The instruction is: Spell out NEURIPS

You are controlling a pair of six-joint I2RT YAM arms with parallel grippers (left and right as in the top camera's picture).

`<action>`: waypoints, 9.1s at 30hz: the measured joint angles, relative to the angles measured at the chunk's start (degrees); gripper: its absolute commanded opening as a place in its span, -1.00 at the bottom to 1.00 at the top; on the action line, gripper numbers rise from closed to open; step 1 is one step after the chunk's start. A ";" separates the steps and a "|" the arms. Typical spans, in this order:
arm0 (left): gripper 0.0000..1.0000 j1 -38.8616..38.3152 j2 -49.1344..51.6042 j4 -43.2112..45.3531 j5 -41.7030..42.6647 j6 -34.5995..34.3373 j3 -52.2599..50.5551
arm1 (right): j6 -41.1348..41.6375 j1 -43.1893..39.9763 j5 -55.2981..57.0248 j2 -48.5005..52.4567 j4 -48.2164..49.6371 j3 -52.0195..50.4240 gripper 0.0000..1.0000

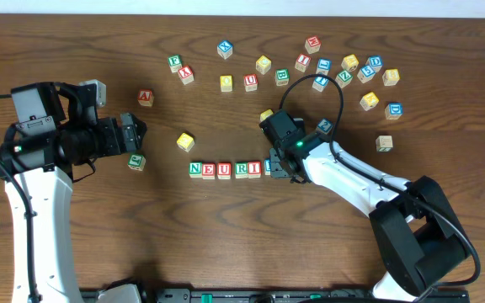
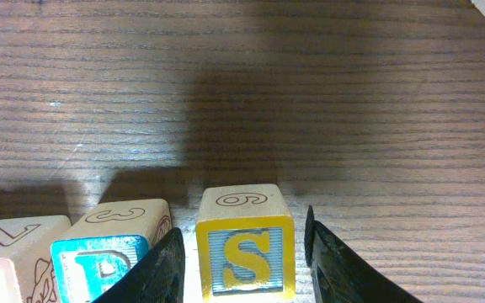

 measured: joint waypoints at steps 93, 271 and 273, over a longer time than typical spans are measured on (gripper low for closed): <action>-0.14 -20.61 15.91 -9.14 -23.21 -3.50 0.02 | -6.34 -16.13 11.02 -20.22 -28.72 26.97 0.44; -0.77 -28.59 18.51 21.33 -14.78 -6.25 -18.45 | -6.36 -16.96 10.34 -20.22 -30.42 26.97 0.32; -0.78 -28.59 18.51 21.42 -14.69 -6.25 -18.45 | -6.36 -16.96 10.34 -20.22 -30.42 26.97 0.32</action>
